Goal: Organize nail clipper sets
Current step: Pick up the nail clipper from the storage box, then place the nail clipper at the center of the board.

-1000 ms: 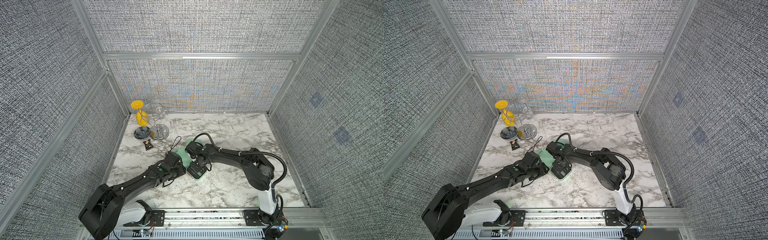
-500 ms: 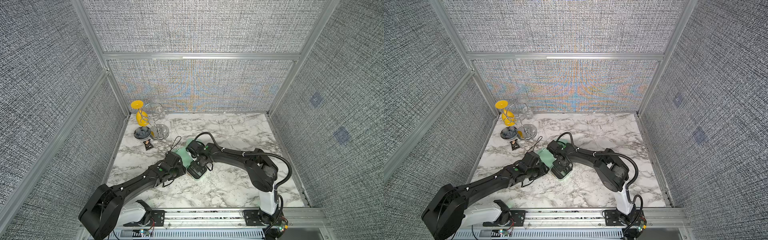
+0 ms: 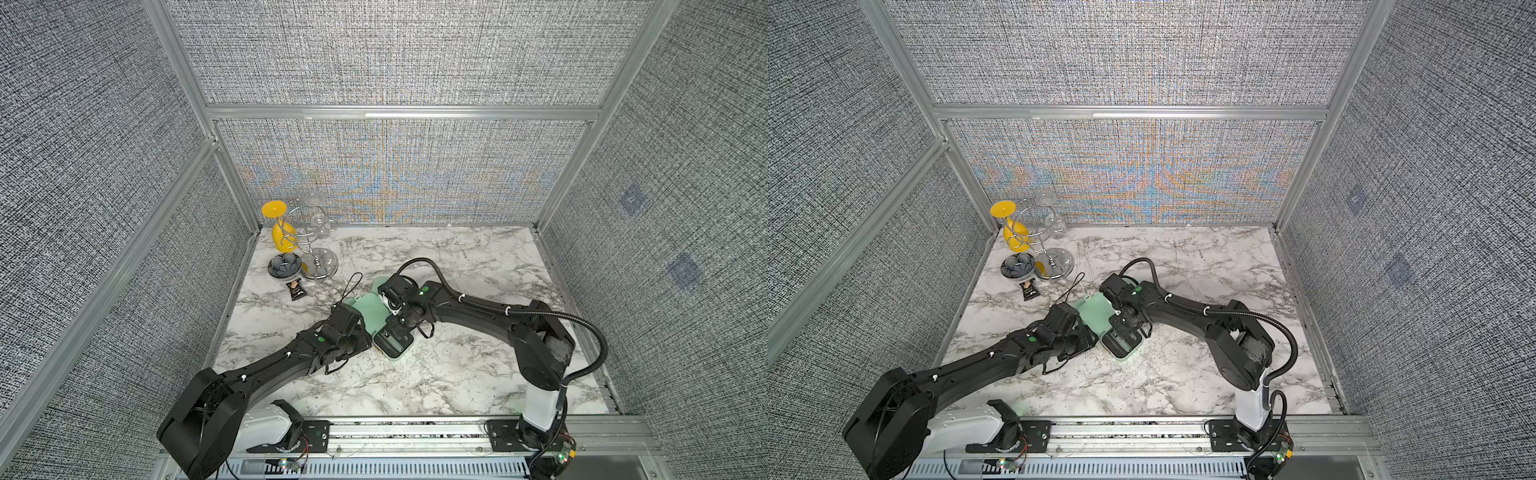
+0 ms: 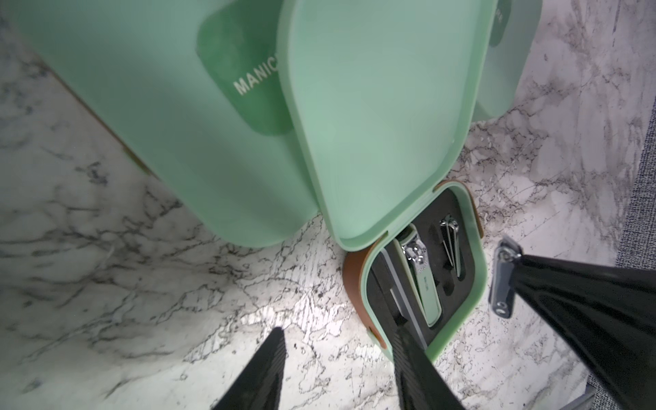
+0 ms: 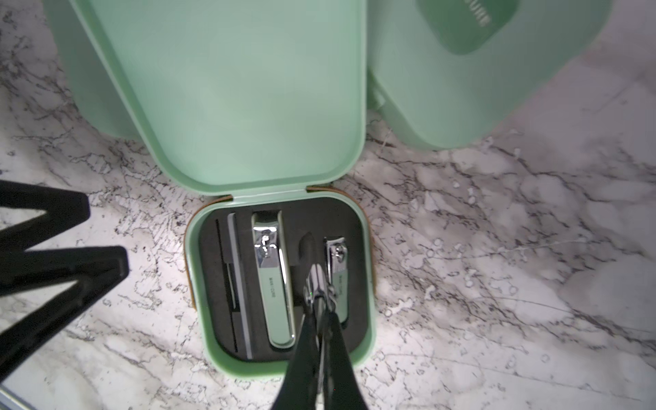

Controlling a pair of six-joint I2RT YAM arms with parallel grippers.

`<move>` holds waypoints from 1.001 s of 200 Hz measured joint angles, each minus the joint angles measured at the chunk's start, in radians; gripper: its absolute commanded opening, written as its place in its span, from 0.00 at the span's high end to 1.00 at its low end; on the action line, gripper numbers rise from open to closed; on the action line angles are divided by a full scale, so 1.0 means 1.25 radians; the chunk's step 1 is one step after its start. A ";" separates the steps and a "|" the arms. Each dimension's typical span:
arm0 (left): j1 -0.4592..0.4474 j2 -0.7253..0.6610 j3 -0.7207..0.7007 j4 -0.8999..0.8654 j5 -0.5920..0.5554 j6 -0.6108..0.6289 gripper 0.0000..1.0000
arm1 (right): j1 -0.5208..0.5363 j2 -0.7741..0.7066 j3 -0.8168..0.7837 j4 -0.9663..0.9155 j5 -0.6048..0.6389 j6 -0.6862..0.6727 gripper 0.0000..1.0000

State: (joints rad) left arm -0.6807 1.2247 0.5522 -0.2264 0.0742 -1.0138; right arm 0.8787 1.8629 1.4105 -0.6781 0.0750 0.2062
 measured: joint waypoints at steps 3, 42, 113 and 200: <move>0.000 0.000 0.000 0.000 0.000 0.000 0.49 | -0.003 -0.004 -0.002 -0.001 0.004 0.001 1.00; 0.000 -0.002 0.000 0.000 0.000 0.000 0.49 | -0.051 -0.031 -0.031 -0.036 0.105 0.027 1.00; 0.000 -0.002 0.000 0.000 0.000 0.000 0.48 | -0.137 0.114 -0.043 -0.126 0.341 0.125 1.00; 0.000 -0.001 0.000 0.000 0.000 0.000 0.49 | -0.122 0.130 -0.033 -0.141 0.376 0.188 0.89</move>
State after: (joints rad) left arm -0.6807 1.2232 0.5522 -0.2264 0.0738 -1.0134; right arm 0.7261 2.0258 1.3697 -0.8539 0.5449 0.4412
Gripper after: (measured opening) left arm 0.515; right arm 0.110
